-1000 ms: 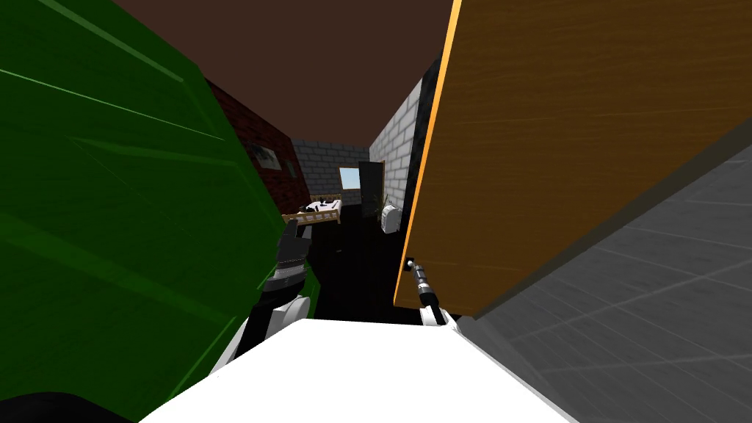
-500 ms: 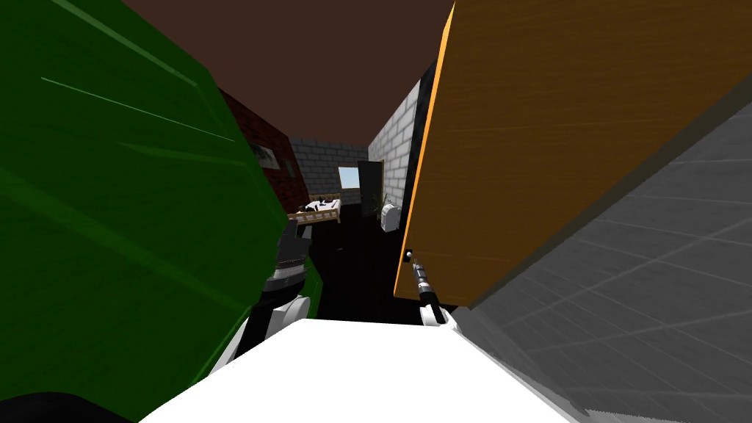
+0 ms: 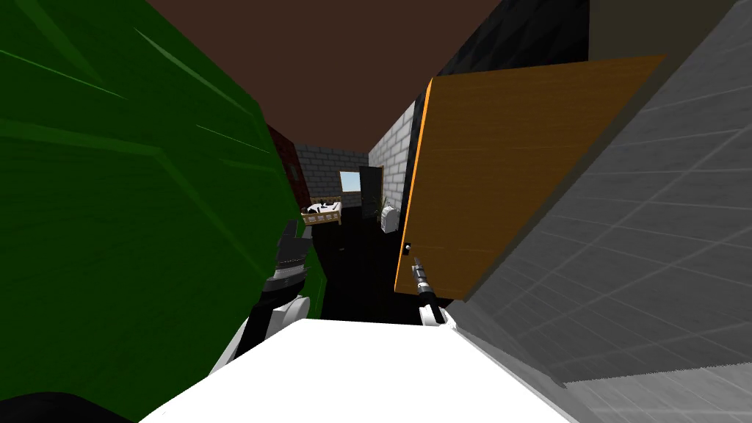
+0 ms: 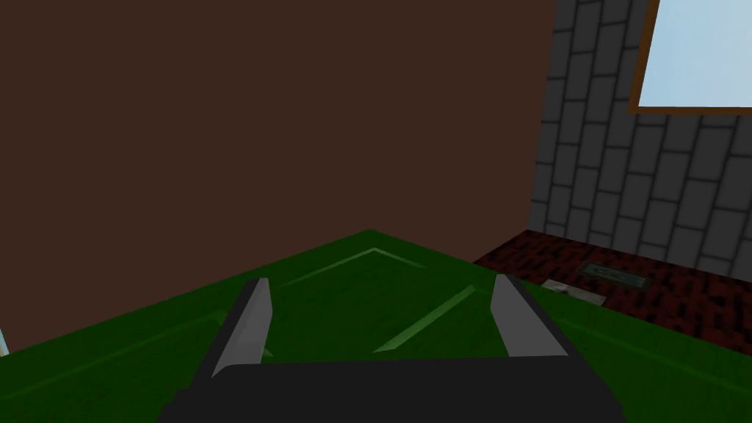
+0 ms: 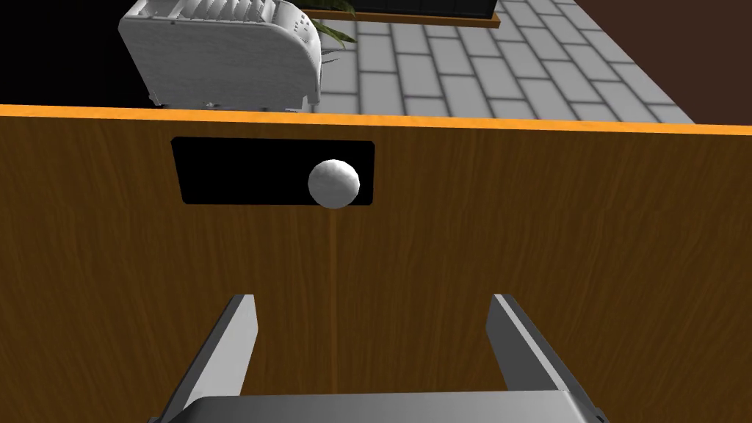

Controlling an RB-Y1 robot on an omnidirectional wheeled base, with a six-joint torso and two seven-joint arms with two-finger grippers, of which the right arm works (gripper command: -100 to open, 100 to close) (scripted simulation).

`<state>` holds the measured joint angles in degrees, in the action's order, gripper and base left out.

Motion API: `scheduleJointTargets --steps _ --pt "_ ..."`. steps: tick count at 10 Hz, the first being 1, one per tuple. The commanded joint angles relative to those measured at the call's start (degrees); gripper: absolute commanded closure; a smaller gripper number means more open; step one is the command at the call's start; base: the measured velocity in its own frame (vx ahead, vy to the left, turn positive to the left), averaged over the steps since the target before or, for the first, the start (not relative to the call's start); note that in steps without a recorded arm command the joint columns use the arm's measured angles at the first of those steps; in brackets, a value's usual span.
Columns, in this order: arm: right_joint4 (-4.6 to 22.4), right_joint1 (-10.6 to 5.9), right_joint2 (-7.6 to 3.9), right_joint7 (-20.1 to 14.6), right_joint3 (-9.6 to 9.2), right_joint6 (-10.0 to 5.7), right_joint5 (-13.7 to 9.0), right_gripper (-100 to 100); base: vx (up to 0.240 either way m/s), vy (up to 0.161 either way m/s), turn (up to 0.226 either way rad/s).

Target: Push the door open

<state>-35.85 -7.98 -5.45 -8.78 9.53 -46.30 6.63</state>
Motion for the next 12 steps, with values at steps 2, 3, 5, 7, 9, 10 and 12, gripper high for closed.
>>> scheduleJointTargets --steps 2,3,5,7,9,10,12 --pt "-0.06 0.18 0.02 0.18 0.25 -0.40 -0.07 -100 0.198 -0.012 0.020" --pt "0.04 0.30 0.06 0.33 0.48 -0.77 -0.14 -100 0.251 -0.070 0.039" --pt "0.20 0.50 0.19 0.57 0.85 -1.39 -0.25 -100 0.274 -0.017 0.041" --pt "0.30 0.63 0.33 0.73 1.10 -1.80 -0.32 -100 0.236 -0.016 0.026" --pt "0.10 0.81 0.40 0.67 0.97 -1.61 -0.27 100 0.032 -0.001 0.001" --pt "0.10 0.81 0.40 0.67 0.97 -1.61 -0.27 100 -0.026 0.001 0.008" --pt "0.10 0.81 0.40 0.67 0.97 -1.61 -0.27 100 -0.018 0.000 -0.001"
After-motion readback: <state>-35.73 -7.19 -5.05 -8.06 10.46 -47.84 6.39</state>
